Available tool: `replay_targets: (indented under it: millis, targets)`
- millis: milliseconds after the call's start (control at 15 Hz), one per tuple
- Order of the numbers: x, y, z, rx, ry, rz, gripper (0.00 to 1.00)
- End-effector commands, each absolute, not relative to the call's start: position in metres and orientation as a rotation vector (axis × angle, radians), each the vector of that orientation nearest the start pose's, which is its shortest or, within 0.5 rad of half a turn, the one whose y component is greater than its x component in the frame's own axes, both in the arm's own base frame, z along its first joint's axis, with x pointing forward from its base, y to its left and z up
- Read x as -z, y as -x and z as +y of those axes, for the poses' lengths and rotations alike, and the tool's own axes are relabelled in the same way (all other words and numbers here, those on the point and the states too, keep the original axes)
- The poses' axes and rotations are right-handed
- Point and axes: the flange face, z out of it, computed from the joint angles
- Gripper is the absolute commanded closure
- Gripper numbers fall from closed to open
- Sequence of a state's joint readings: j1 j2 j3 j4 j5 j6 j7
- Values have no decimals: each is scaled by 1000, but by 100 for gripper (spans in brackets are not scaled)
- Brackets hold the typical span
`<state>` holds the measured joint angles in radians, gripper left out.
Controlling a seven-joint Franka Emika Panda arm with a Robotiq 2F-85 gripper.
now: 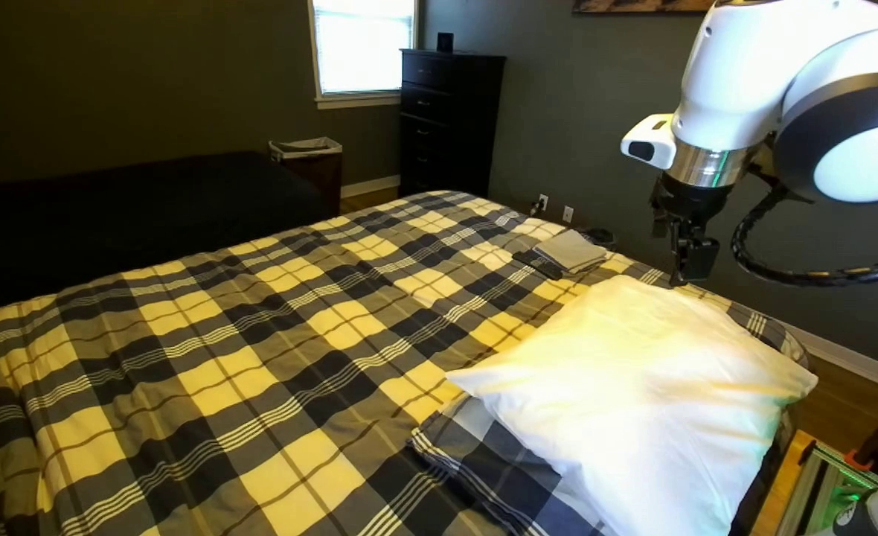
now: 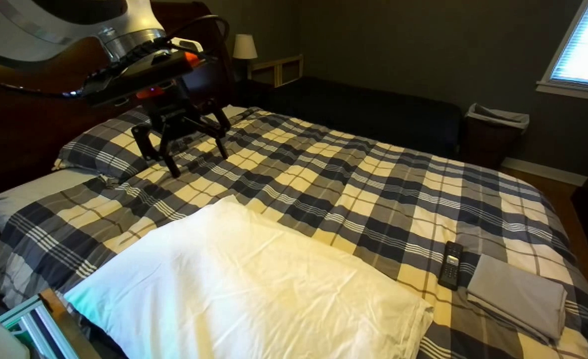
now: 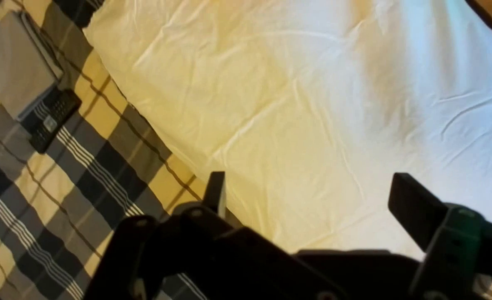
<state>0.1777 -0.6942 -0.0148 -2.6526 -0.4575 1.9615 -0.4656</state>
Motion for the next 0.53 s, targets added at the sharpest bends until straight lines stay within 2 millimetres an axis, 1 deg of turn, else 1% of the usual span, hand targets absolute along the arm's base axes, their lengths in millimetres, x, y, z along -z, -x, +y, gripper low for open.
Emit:
replay_targets:
  millis: [0,200,467]
  targets:
    - [-474,-343,0,-75,3371,-1054,0]
    - [-488,-348,-20,13,3426,-826,0]
    - [-514,-351,-41,50,3456,-623,0]
